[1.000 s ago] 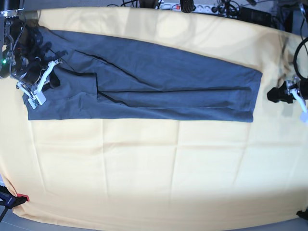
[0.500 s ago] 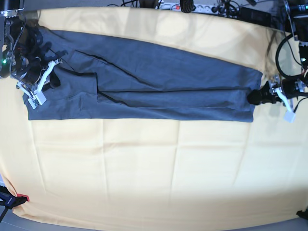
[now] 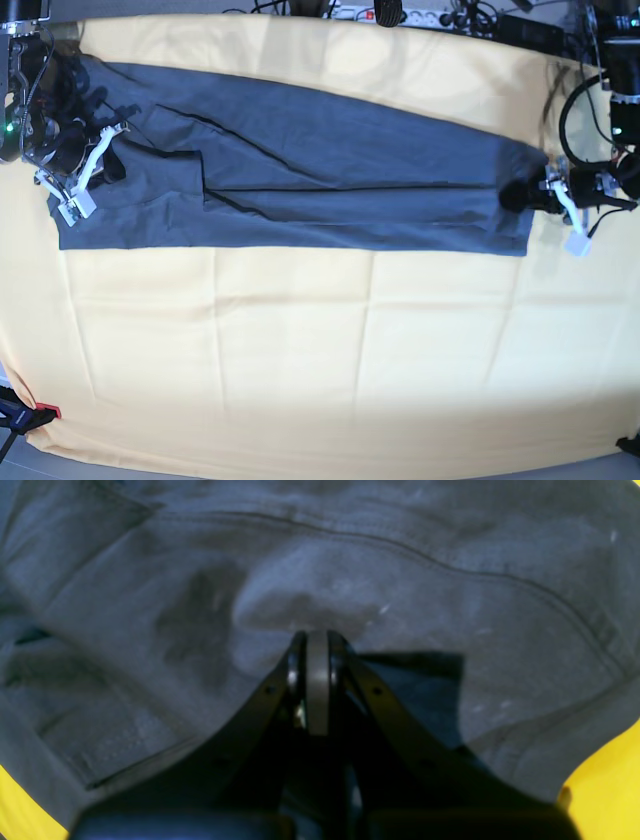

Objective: Fold the T-shirt properly
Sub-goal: 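Pinch the hem end with the left gripper, collar end with right, then fold the hem end over toward the right gripper with the left gripper, then release the left gripper and pull the collar end with the right gripper, then lift the collar end with the right gripper and fold it over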

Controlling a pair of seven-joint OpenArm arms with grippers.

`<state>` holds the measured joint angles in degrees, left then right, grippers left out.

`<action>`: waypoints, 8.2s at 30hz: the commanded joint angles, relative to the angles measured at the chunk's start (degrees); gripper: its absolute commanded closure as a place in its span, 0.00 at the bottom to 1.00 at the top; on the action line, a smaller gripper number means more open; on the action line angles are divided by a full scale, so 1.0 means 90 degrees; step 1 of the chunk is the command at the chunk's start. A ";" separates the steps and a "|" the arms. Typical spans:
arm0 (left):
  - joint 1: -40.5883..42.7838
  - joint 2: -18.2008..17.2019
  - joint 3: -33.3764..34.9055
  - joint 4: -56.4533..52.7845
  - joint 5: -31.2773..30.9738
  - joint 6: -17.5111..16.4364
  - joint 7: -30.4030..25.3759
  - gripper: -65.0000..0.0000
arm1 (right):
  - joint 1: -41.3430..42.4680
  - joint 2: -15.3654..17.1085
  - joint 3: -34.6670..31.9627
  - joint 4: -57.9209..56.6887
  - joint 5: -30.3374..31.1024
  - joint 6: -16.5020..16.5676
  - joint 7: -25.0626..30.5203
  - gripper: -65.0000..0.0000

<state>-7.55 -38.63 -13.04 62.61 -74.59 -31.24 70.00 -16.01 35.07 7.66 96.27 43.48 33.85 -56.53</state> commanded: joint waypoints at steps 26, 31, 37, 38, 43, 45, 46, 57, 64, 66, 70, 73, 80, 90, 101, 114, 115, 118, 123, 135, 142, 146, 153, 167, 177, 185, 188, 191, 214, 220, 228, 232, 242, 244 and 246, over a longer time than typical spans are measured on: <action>-0.0418 -0.1302 -0.0321 0.0061 0.0369 0.0452 -0.0355 1.00 | 0.1003 0.0034 0.0750 0.0012 0.2504 0.0576 -0.1180 0.63; -0.0413 -0.1489 -0.0410 0.0061 -0.0855 0.0165 0.0415 1.00 | 0.1005 -0.0010 0.0750 0.0012 0.2504 0.0576 -0.1173 0.63; -0.0415 -0.1049 -0.0410 0.0253 -0.1157 0.0002 0.0945 1.00 | 0.1003 -0.0138 0.0750 0.0012 0.2482 0.0576 -0.1129 0.63; -0.0415 -0.0937 -0.0410 0.0316 -0.1157 0.0010 0.0945 1.00 | 0.1003 -0.0185 0.0750 0.0012 0.2480 0.0576 -0.1129 0.63; -0.0415 -0.0374 -0.0410 0.0998 -0.1157 0.0022 0.0986 1.00 | 0.0986 -0.0481 0.0750 0.0012 0.2375 0.0578 -0.1132 0.63; -0.0406 -0.0151 -0.0410 0.1481 -0.1157 0.0022 0.1039 1.00 | 0.0988 -0.0610 0.0750 0.0012 0.2157 0.0583 -0.1129 0.63; -0.0396 -0.0036 -0.0410 0.1744 -0.1157 0.0019 0.1069 1.00 | 0.0986 -0.0663 0.0750 0.0012 0.2074 0.0641 -0.1132 0.63; 0.0136 0.1161 -0.0345 0.2710 -0.1157 -0.0299 0.1039 1.00 | 0.0988 -0.0933 0.0750 0.0012 0.1787 0.0684 -0.1137 0.63; 0.0216 0.1868 0.0068 0.2710 -0.1157 -0.0658 0.0843 1.00 | 0.0986 -0.0933 0.0750 0.0012 0.1802 0.0684 -0.1205 0.63; 0.0219 0.2064 0.0070 0.2710 -0.1157 -0.0656 0.0848 1.00 | 0.0988 -0.0933 0.0750 0.0012 0.1802 0.0684 -0.1285 0.63; 0.0219 0.2363 0.0070 0.2710 -0.1157 -0.0656 0.0848 1.00 | 0.0988 -0.0933 0.0750 0.0012 0.1804 0.0684 -0.1348 0.63; 0.0216 0.2414 0.0073 0.2710 -0.1157 -0.0631 0.0792 0.85 | 0.0988 -0.0933 0.0750 0.0012 0.1804 0.0684 -0.1353 0.63; 0.0216 0.2579 0.0073 0.2710 -0.1157 0.0032 0.0376 0.38 | 0.0991 -0.0933 0.0750 0.0012 0.1809 0.0684 -0.1367 0.63; 0.0204 0.2494 -0.0165 0.2710 -0.0580 -0.0522 0.0321 0.66 | 0.1008 -0.0933 0.0750 0.0012 0.1931 0.0684 -0.1367 0.63; 0.0520 0.2494 -0.0172 0.2701 0.2501 -0.0027 -0.0954 1.00 | 0.1676 -0.0933 0.0991 0.0029 0.2688 0.0684 -0.1353 0.58; 0.0996 0.2472 -0.0172 0.2698 0.2720 0.0100 -0.1115 1.00 | 0.0566 -0.0935 0.2890 0.0007 0.1202 -0.0651 -0.1224 0.37; 0.0993 0.2475 -0.0172 0.2698 0.2691 0.0100 -0.1115 1.00 | 0.0369 -0.0935 0.2987 -0.0010 0.1375 -0.0651 -0.1149 0.37; 0.0996 0.2475 -0.0172 0.2698 0.2543 0.0100 -0.1112 1.00 | 0.0024 -0.0954 0.3075 -0.0219 0.1787 -0.0593 -0.1086 0.37; 0.0998 0.2470 -0.0175 0.2698 0.2550 0.0100 -0.1066 1.00 | 0.0002 -0.1122 0.3070 -0.0879 0.2358 -0.0216 -0.1200 0.37; 0.0996 0.2382 -0.0172 0.2698 0.2380 0.0097 -0.1066 1.00 | 0.0015 -0.1610 0.3009 -0.1450 0.4099 0.0542 -0.2375 0.37; 0.0993 0.2334 -0.0172 0.2698 0.2344 0.0097 -0.1066 1.00 | 0.0061 -0.1622 0.2514 -0.1445 0.4337 0.0680 -0.2511 0.37; 0.0996 0.2334 -0.0172 0.2698 0.2348 0.0097 -0.1066 1.00 | 0.0248 -0.1622 0.1860 -0.1445 0.4335 0.0684 -0.2463 0.37; 0.0996 0.2331 -0.0172 0.2698 0.2329 0.0097 -0.1069 1.00 | 0.0619 -0.1622 0.1732 -0.1445 0.4299 0.0684 -0.2463 0.37; 0.0884 0.2079 -0.0189 0.2701 0.0957 0.0090 -0.1061 1.00 | 0.0799 -0.1559 0.1739 -0.1438 0.4274 0.0684 -0.2397 1.00; 0.0357 0.1809 -0.1163 0.2705 -0.0165 -0.0248 0.0092 1.00 | 0.1341 -0.1175 0.2504 -0.0867 0.2669 0.0568 -0.2460 1.00; 0.0369 0.1503 -0.1547 0.2705 -0.0170 -0.0248 0.0092 1.00 | 0.1457 0.0012 0.2579 -0.0221 0.1756 -0.0017 -0.2261 1.00; 0.0396 0.1489 -0.1547 0.2705 -0.0170 -0.0248 0.0090 1.00 | 0.1457 0.0253 0.2579 0.0330 0.1564 -0.0262 -0.2346 1.00; 0.0457 0.1491 -0.1547 0.2705 -0.0170 -0.0248 0.0085 1.00 | 0.1445 0.0267 0.2577 0.1081 0.1916 -0.0384 -0.2341 1.00; 0.0576 0.1508 -0.1542 0.2705 -0.0102 -0.0248 0.0087 1.00 | 0.1411 -0.2793 0.0350 0.2926 0.2994 0.0522 -0.2324 1.00; 0.0573 0.1508 -0.1542 0.2703 -0.0107 -0.0248 0.0087 1.00 | 0.1426 -0.3070 -0.0923 0.2484 0.2115 0.0684 -0.1387 0.75; 0.0571 0.1506 -0.1542 0.2705 -0.0104 -0.0248 0.0085 1.00 | 0.2125 -0.3077 -0.2467 0.1892 0.1467 0.0684 -0.1345 0.19; 0.0573 0.1508 -0.1542 0.2703 -0.0112 -0.0248 0.0083 1.00 | 0.2414 -0.3084 -0.2472 0.1933 0.1800 0.0684 -0.1350 0.19; 0.0554 0.1511 -0.1542 0.2703 -0.0131 -0.0248 0.0058 1.00 | 0.2399 -0.3067 -0.3322 0.1911 0.1513 0.0684 -0.1464 0.19; 0.0556 0.1511 -0.1542 0.2705 -0.0126 -0.0248 0.0063 1.00 | 0.2414 -0.3072 -0.3361 0.1928 0.1518 0.0684 -0.1333 0.19; 0.0559 0.1508 -0.1542 0.2705 -0.0114 -0.0248 0.0066 1.00 | 0.2416 -0.3126 -0.3366 0.1928 0.1518 0.0684 -0.1195 0.19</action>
<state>-1.56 -24.01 -26.65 86.11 -74.15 -33.26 71.64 4.64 7.38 -22.74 112.51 55.90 39.92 -69.32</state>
